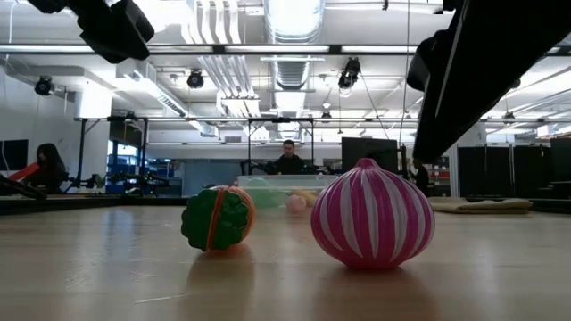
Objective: Pick and placing Produce into tupperware
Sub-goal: Put the purple onion into the transparent container
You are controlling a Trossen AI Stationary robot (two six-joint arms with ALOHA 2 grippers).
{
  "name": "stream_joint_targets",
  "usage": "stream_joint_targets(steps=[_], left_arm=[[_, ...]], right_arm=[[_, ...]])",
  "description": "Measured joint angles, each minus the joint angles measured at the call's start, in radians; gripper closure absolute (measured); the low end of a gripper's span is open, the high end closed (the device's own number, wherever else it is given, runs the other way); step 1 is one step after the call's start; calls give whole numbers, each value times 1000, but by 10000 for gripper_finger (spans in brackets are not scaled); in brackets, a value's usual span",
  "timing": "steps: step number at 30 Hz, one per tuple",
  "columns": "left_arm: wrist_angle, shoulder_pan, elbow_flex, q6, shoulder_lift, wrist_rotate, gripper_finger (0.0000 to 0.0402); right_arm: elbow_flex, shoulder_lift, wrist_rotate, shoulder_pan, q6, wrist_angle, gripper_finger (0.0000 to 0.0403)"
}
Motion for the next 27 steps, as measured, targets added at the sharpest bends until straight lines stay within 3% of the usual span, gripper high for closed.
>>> stream_joint_targets(steps=[6, 27], left_arm=[[1, 0, 7, 2, -6, -7, 175], [-10, 1, 7, 12, -6, -8, 175]], right_arm=[[0, 17, 4, 0, -4, 12, 128], [2, 89, -30, -51, -67, 131, 126]])
